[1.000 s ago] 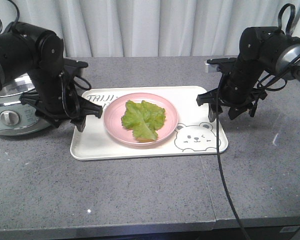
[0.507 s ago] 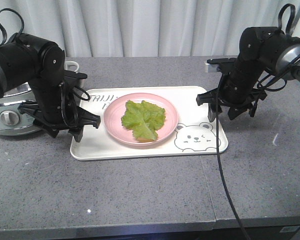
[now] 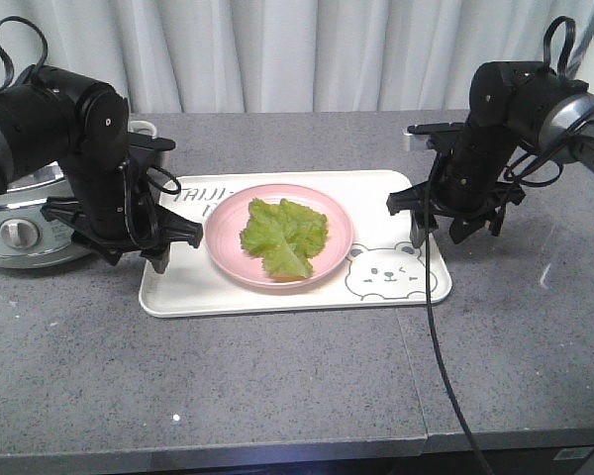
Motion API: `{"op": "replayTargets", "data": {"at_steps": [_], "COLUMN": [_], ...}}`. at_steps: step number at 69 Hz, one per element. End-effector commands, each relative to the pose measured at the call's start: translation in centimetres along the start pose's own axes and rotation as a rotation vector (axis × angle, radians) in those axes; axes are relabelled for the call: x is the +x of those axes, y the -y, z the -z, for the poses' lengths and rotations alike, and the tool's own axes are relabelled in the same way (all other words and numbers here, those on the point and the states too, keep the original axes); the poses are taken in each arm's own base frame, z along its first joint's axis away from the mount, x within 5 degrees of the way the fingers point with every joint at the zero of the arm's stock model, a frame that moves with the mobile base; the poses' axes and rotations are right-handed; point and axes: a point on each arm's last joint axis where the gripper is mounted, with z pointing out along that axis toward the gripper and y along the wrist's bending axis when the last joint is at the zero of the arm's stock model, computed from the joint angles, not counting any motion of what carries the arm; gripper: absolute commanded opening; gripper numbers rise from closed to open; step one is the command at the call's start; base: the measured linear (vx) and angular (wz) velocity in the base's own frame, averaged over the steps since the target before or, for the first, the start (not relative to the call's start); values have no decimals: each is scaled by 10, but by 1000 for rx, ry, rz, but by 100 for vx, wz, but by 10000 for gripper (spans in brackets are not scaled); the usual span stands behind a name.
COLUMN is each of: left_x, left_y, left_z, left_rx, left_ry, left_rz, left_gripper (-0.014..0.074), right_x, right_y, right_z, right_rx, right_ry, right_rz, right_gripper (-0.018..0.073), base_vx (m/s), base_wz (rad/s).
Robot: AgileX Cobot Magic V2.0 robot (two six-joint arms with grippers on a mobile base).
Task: Transfer vegetables to tray and serve
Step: 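Lower both grippers onto the tray's side edges and grasp them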
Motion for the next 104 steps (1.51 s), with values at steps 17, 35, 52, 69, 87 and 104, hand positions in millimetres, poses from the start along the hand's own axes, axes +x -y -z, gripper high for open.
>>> {"op": "replayTargets", "data": {"at_steps": [17, 35, 52, 69, 87, 104], "left_x": [-7, -9, -9, -9, -8, -9], "left_y": [0, 2, 5, 5, 5, 5], "left_z": [0, -12, -23, -25, -27, -28], "left_rx": [3, 2, 13, 12, 8, 9], "left_ry": [36, 19, -9, -16, -34, -33], "left_rz": [13, 11, 13, 13, 12, 1], "left_gripper": [412, 412, 410, 340, 142, -8], "right_x": [3, 2, 2, 1, 1, 1], "right_y": [0, 1, 1, 1, 1, 1], "right_z": [31, 23, 20, 19, 15, 15], "right_rx": [3, 1, 1, 1, -6, -6], "right_ry": [33, 16, 11, 9, -1, 0], "right_rz": [0, -2, -2, -1, -2, 1], "right_gripper": [412, 412, 398, 289, 118, 7], "base_vx": [0, 0, 0, 0, 0, 0], "base_wz": [0, 0, 0, 0, 0, 0]}}
